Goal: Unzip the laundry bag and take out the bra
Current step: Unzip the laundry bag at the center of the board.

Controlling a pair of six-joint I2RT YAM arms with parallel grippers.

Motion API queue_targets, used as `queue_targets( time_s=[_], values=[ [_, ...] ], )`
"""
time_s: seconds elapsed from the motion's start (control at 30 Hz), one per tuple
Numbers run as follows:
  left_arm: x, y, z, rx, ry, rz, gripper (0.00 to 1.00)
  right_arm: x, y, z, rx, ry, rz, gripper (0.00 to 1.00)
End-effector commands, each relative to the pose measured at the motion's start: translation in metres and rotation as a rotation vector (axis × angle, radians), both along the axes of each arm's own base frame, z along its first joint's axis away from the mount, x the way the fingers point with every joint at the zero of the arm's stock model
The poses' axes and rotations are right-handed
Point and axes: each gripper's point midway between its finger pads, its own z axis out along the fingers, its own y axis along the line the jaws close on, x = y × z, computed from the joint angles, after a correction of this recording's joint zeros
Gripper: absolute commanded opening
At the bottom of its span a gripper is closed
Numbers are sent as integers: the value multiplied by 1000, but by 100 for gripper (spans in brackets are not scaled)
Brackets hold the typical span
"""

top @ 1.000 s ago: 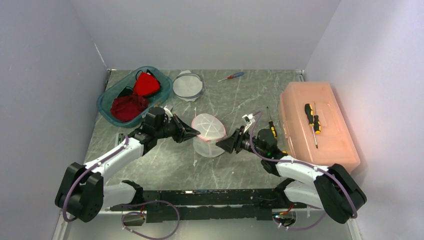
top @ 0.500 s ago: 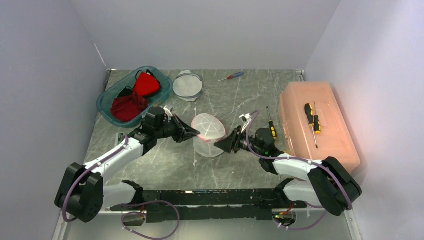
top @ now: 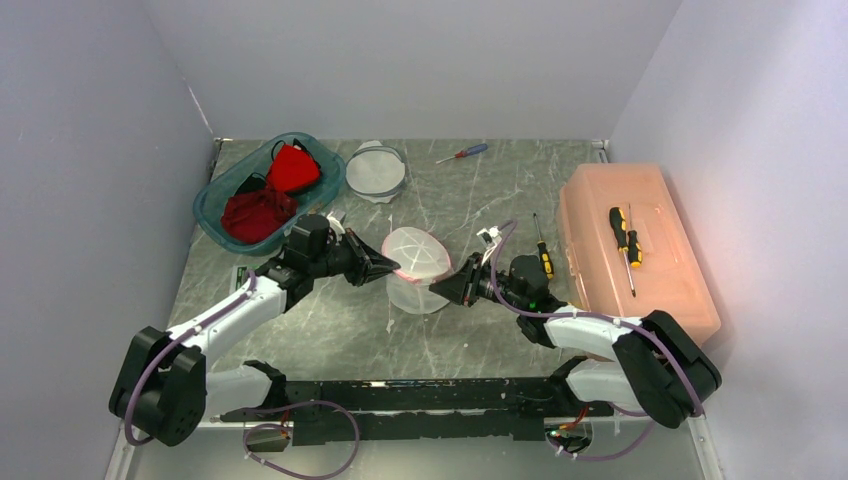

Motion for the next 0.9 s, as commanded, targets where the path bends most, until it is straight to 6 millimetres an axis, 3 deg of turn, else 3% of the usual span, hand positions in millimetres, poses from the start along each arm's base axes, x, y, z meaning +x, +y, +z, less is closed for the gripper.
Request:
queue_targets(
  time_s=[0.0,0.33,0.47,0.67,0.87],
  values=[
    [-1,-1,16,-39,-48,-9,3,5,5,27,47,-93,11,20],
    [-2,0,13,-36,-44,-5,3,2,3,25,40,-101,12,2],
    [-3,1,13,-32,-45,-2,3,1,1,22,22,-94,6,0],
    [-3,3,14,-20,-61,-4,3,7,-13,0,-86,-43,-72,0],
    [-4,6,14,31,-85,-14,3,26,-41,-26,-239,40,-264,0]
  ],
)
